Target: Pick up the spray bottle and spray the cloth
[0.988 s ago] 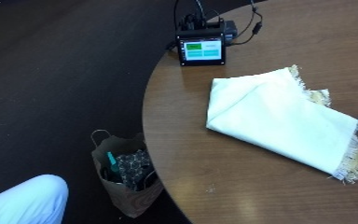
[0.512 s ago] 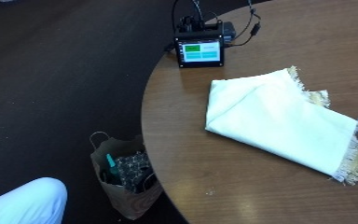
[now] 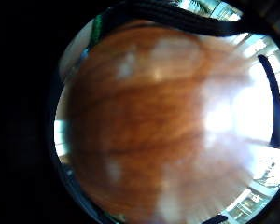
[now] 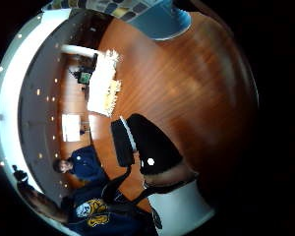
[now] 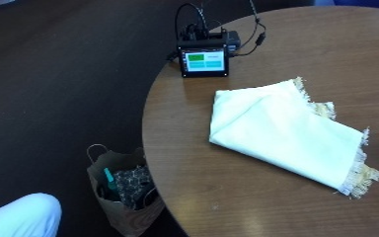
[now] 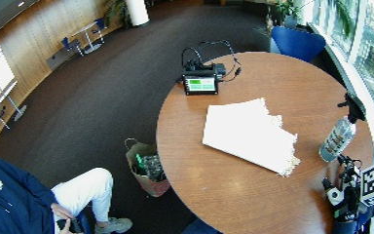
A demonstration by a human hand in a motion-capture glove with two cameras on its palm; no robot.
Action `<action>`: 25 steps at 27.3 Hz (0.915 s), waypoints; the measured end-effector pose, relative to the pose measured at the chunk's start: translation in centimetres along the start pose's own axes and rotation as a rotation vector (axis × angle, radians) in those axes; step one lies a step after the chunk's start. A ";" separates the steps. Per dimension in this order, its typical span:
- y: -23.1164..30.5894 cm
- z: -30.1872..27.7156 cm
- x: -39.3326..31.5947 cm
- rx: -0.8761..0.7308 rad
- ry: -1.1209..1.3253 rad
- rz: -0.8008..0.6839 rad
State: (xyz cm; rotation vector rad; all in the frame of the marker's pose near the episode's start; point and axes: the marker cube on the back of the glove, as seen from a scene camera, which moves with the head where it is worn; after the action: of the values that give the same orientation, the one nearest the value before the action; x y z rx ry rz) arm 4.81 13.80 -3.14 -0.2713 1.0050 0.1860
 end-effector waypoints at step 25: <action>1.9 4.8 -1.4 -0.112 -0.039 -0.044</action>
State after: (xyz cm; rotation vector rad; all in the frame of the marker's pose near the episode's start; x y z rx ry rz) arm 7.43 17.05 0.18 -0.3897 0.9504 0.2073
